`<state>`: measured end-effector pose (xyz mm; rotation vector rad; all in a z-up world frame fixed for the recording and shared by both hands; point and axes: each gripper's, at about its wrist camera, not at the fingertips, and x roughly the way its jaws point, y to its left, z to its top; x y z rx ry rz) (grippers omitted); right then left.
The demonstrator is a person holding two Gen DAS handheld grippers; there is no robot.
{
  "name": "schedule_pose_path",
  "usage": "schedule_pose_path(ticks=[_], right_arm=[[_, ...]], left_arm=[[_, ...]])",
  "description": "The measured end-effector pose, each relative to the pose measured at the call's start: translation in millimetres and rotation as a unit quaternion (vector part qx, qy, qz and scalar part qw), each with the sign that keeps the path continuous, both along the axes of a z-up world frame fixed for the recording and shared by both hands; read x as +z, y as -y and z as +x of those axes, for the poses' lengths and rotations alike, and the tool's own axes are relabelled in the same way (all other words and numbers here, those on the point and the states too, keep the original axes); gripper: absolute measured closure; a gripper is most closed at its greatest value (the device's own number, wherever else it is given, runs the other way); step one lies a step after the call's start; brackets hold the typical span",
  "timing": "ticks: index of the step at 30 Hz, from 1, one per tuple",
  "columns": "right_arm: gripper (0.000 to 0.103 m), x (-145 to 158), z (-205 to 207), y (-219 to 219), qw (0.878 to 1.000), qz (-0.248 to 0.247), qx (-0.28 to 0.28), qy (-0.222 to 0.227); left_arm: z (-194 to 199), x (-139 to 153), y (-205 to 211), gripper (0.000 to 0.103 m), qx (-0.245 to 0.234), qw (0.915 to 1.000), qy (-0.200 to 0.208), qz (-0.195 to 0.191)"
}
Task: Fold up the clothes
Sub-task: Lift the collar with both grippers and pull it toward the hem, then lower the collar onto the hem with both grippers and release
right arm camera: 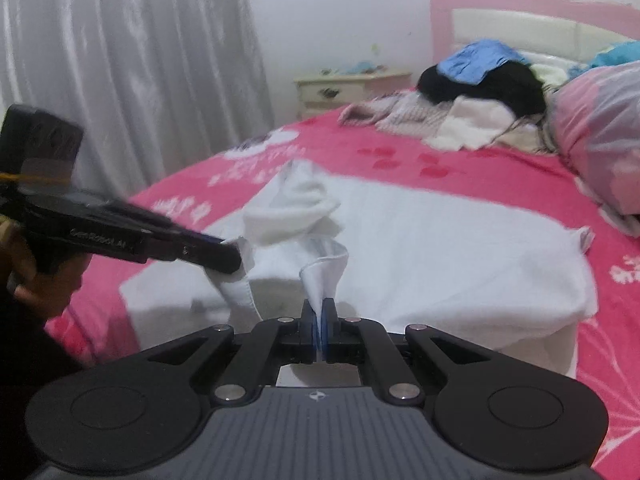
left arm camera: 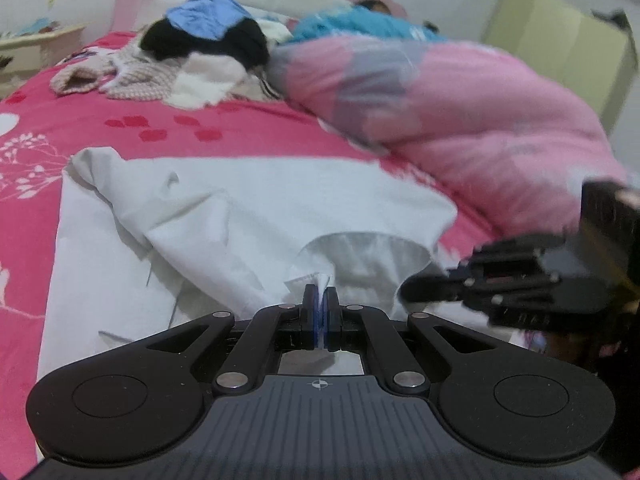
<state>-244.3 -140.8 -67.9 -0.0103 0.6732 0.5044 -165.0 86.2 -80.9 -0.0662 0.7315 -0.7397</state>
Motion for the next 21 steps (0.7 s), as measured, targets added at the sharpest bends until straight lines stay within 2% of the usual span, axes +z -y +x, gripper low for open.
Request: schedule_pose_path(ticks=[2,3,6,8,9,11,13,16,17,19,21], right_arm=[[0.095,-5,-7,-1,1.0,-0.016,0.016,-0.003],[0.093,-7,-10,-1,0.999,-0.026,0.021,-0.002],[0.081,-12,-25,0,0.997,-0.053,0.05,-0.013],[0.067,-14,-33,1,0.995,-0.069,0.071,-0.025],[0.064,-15,-37,2,0.994,-0.075,0.078,-0.032],[0.061,-16,-43,5,0.992,-0.079,0.089,-0.05],[0.061,-13,-44,15,0.992,-0.052,0.08,-0.083],[0.059,-8,-37,41,0.989,0.043,0.031,-0.136],[0.054,-7,-34,51,0.986,0.075,0.009,-0.148],[0.05,-7,-24,66,0.975,0.135,-0.05,-0.172],[0.05,-14,-12,74,0.959,0.174,-0.09,-0.206]], left_arm=[[-3,-4,0,0.101,-0.017,0.9997,-0.002,0.017],[-3,-6,-2,0.095,-0.021,0.9996,-0.01,0.019],[-5,-8,-12,0.08,-0.03,0.9987,-0.037,0.02],[-6,-7,-21,0.074,-0.037,0.9975,-0.056,0.02],[-6,-7,-26,0.068,-0.038,0.9968,-0.068,0.018],[-5,-6,-39,0.063,-0.028,0.9951,-0.094,0.003],[-5,-5,-51,0.059,-0.018,0.9925,-0.12,-0.013],[0,-3,-68,0.051,0.016,0.9872,-0.151,-0.048],[2,-3,-72,0.049,0.031,0.9852,-0.158,-0.059],[8,-9,-78,0.049,0.07,0.9784,-0.18,-0.072],[16,-18,-80,0.049,0.104,0.9686,-0.21,-0.084]])
